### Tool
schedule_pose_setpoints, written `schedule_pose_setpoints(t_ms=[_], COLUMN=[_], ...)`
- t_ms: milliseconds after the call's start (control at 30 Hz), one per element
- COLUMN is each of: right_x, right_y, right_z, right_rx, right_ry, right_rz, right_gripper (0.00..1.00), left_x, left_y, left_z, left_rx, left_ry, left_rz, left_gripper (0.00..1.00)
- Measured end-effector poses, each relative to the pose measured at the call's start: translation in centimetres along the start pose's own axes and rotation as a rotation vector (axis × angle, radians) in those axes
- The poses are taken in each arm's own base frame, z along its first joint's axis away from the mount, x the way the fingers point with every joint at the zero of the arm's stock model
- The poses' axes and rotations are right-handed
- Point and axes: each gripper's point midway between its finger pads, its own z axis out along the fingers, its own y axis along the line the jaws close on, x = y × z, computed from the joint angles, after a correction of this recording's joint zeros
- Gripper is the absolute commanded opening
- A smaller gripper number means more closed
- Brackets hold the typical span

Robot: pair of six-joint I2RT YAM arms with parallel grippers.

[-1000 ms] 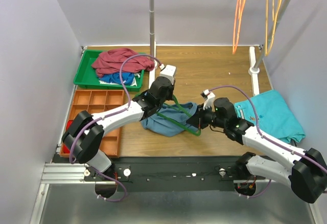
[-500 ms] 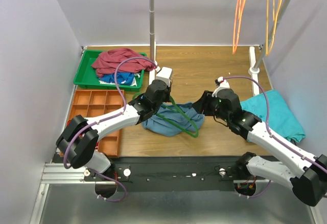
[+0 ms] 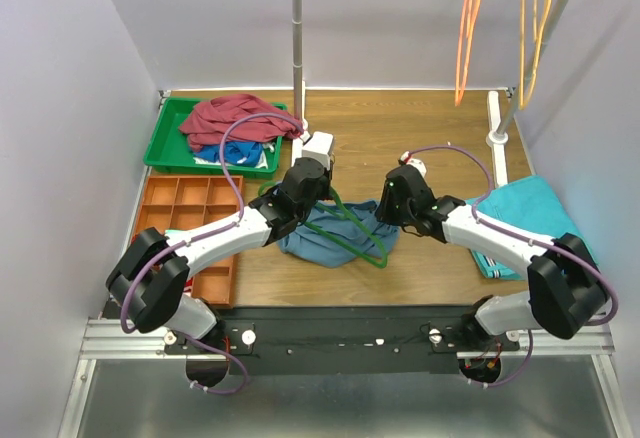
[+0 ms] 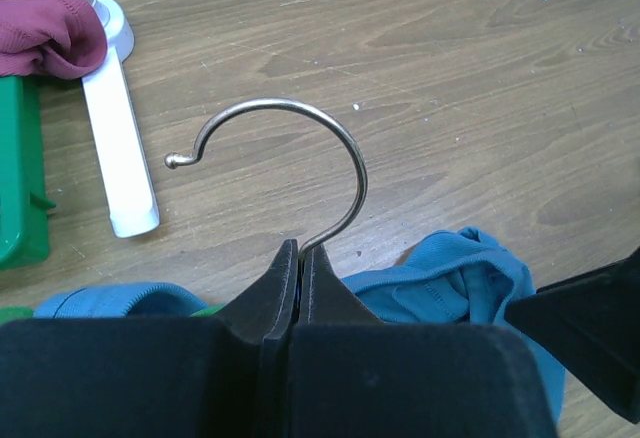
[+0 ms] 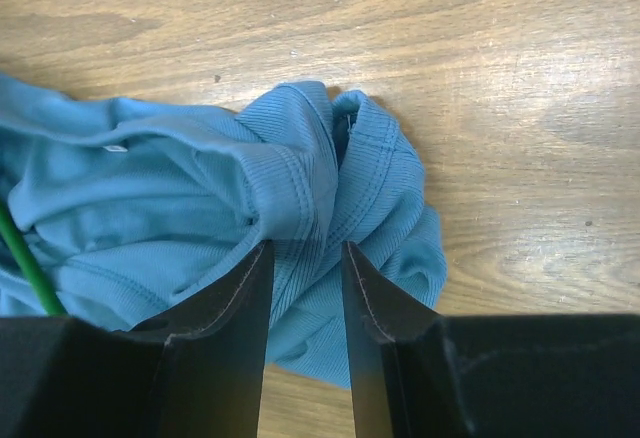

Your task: Place the tank top on the hanger

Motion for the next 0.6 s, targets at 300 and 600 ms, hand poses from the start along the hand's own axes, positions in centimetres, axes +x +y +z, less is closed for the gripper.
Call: schedule_pose_setpoints(t_ms=[300,600], right_x=[-0.5,-1.7], right_y=[0.5,1.3], right_z=[0.2,-0.2], right_rx=[-0.016,-0.05], right_ry=[-0.021,-0.063], right_rz=[0.017,0.039], right_gripper=[0.44,0.44], left_x=[-0.2,-0.3], left_y=[0.1,0.2], left_z=[0.0,-0.1], left_rx=[-0.007,-0.012], left_ry=[-0.006,-0.011], left_rz=[-0.003,-0.011], left_gripper=[0.0,0.0])
